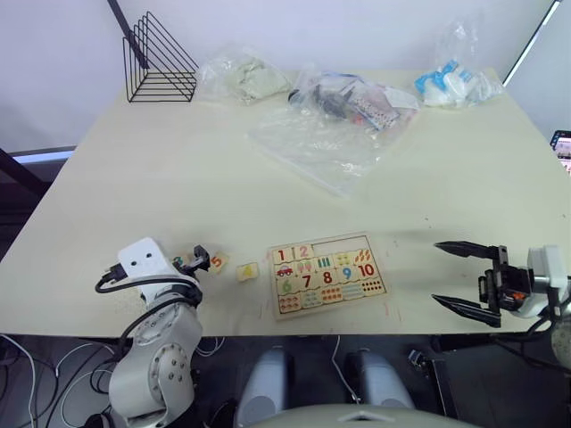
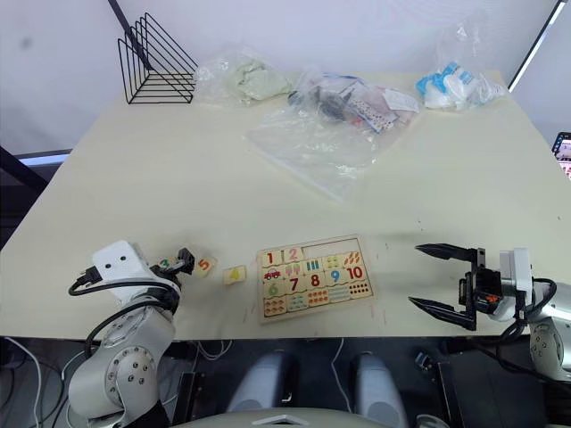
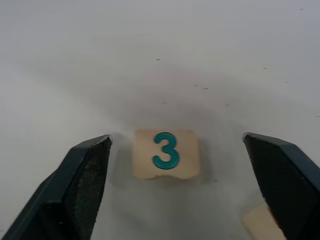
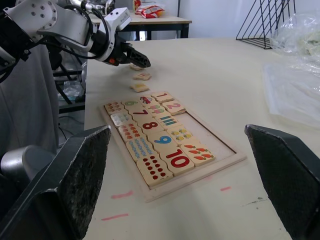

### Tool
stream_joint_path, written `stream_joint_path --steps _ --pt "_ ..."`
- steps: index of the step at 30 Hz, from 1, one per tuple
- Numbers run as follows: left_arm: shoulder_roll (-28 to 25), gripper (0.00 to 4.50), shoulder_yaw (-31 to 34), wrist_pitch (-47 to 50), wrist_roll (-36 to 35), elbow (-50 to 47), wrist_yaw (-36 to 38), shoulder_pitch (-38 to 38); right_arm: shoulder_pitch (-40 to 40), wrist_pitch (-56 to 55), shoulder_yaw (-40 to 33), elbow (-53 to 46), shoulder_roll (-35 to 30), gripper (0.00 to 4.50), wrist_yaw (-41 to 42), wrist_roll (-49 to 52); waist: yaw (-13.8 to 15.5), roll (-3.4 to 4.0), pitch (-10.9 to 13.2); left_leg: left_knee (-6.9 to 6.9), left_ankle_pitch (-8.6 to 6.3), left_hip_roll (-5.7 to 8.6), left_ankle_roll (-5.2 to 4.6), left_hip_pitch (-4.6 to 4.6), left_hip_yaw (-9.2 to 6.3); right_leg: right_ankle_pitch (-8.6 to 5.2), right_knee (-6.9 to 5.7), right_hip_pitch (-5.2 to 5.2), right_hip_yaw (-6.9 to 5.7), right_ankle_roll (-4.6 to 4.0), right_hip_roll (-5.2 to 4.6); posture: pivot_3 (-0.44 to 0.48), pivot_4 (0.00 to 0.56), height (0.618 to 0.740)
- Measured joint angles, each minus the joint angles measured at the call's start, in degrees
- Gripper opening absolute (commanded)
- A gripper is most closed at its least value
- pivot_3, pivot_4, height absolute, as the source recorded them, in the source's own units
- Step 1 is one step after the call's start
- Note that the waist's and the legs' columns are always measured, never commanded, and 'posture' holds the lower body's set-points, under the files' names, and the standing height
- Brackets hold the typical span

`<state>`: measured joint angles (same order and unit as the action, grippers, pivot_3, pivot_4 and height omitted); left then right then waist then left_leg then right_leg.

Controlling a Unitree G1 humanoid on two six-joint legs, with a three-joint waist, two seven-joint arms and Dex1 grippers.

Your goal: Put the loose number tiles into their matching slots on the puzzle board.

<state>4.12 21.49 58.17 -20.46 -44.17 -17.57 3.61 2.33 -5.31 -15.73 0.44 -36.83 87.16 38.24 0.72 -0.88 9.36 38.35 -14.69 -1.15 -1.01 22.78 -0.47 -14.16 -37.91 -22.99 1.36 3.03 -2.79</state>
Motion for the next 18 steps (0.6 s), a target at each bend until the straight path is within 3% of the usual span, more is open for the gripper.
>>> stream_joint_path --steps 5,10,18 --pt "-2.57 4.46 -0.02 -1.51 -2.77 -1.8 6.72 4.27 -0.41 -0.02 0.0 0.32 0.01 4.5 -0.02 -0.04 -0.02 0.01 0.0 -0.01 0.0 -0.01 0.0 0.0 0.02 -0.01 0.01 -0.01 -0.01 -0.02 0.01 0.0 0.15 0.74" --pt "-15.46 4.46 2.61 -7.56 -4.56 0.02 18.8 5.91 -0.43 -0.03 0.0 0.32 0.01 4.5 -0.06 -0.03 -0.03 0.06 -0.03 -0.03 0.0 -0.03 0.0 -0.02 0.07 -0.14 0.02 0.0 -0.03 -0.25 0.02 0.0 0.15 0.74" --pt "-24.79 4.46 6.79 -19.85 -7.15 8.9 36.8 13.99 0.59 -0.1 -0.02 0.18 0.03 4.5 -0.23 -0.02 0.05 0.06 -0.01 -0.03 0.0 -0.07 0.0 -0.02 0.11 -0.16 0.06 -0.02 -0.04 -0.27 0.01 0.0 0.15 0.74"
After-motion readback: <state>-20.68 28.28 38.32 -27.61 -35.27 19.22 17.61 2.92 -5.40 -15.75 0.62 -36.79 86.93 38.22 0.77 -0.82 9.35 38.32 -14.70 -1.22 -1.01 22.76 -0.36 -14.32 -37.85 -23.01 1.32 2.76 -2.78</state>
